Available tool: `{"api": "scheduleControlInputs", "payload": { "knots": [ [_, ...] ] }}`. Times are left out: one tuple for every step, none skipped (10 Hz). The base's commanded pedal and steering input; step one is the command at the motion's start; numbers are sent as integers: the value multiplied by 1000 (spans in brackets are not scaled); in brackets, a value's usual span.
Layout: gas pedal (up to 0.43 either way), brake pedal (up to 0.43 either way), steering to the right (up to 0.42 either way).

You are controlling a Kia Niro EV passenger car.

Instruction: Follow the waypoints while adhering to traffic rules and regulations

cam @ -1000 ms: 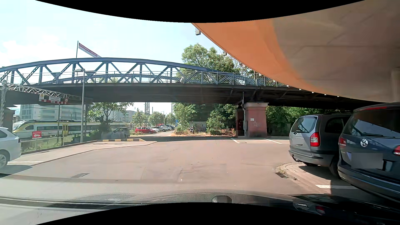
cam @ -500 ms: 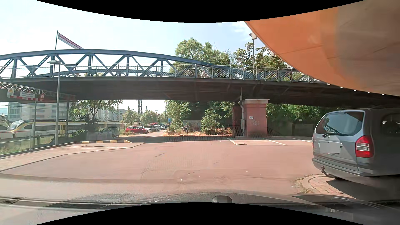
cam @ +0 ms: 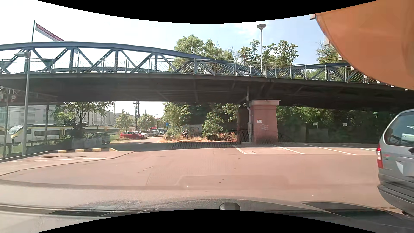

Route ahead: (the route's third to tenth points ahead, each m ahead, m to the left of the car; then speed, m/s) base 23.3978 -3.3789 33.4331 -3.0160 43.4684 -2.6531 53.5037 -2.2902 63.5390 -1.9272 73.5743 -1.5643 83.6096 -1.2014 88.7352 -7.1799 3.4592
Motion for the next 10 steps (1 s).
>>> {"api": "scheduleControlInputs", "payload": {
  "knots": [
    [0,0,33],
    [0,0,25],
    [0,0,18],
    [0,0,9],
    [0,0,-1],
    [0,0,-10],
    [0,0,-21],
    [0,0,-33],
    [0,0,-42],
    [20,0,-47]
  ]
}}
